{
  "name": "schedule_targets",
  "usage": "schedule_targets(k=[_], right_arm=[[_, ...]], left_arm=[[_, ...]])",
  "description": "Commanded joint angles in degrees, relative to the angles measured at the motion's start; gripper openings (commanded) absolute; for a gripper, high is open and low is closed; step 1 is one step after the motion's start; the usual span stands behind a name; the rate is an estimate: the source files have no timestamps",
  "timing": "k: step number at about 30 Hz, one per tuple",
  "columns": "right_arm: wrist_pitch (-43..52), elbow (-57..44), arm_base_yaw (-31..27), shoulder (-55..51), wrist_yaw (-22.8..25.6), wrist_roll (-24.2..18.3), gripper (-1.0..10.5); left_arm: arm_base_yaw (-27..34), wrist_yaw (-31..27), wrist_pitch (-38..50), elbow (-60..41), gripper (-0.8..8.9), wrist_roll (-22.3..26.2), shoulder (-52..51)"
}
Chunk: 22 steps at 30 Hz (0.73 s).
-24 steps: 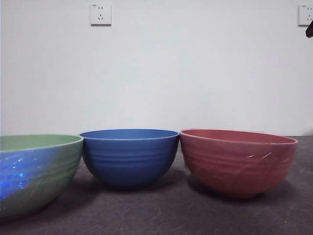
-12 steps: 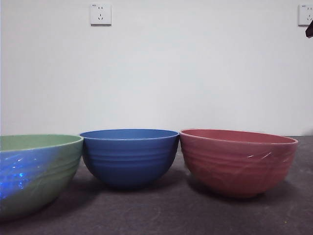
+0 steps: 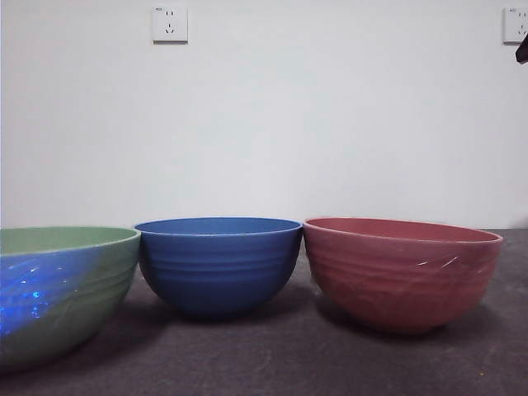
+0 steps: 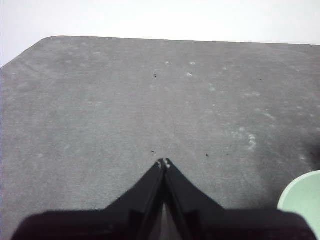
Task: Pick up the green bowl on the top,put the green bowl on the left,pick up the red bowl in the middle,put the red bowl on the right
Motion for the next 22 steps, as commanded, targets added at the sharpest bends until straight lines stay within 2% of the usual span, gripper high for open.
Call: schedule_targets(k=[1,3,5,9,12,15,22], right_arm=[[-1.75,-0.26,0.44,-1.11,0.09,0.48,-0.2],[-4.76,-0.37,0.07,-5.25,2.12,-2.95,-0.2],[-5.99,-1.55,-0.87,-9.22,2.25,-4.63,-0.2],[-3.52,-8.52,-5.55,-18.56,-3.72,-6.8,-0.2],[-0.26,-15.87,-9.79,-24.87,-9.84,-6.91,-0.2],[2.91,-22.45,-12.55,-29.11,-13.88,-6.93,-0.2],[3.72,-30.21,-13.0,-32.83,-13.66,-6.99,-0.2]], left_arm=[[0.2,0.26,0.13,-0.87,-0.04,-0.42,-0.2],[0.17,0.31,0.13,-0.87,-0.04,-0.42,-0.2],[0.17,0.31,0.13,-0.87,-0.04,-0.42,-0.2],[0.17,0.31,0.13,-0.87,-0.04,-0.42,-0.2],[0.17,0.31,0.13,-0.87,-0.04,-0.42,-0.2],[0.2,0.31,0.13,-0.87,-0.04,-0.42,-0.2],[0.17,0.31,0.13,-0.87,-0.04,-0.42,-0.2]])
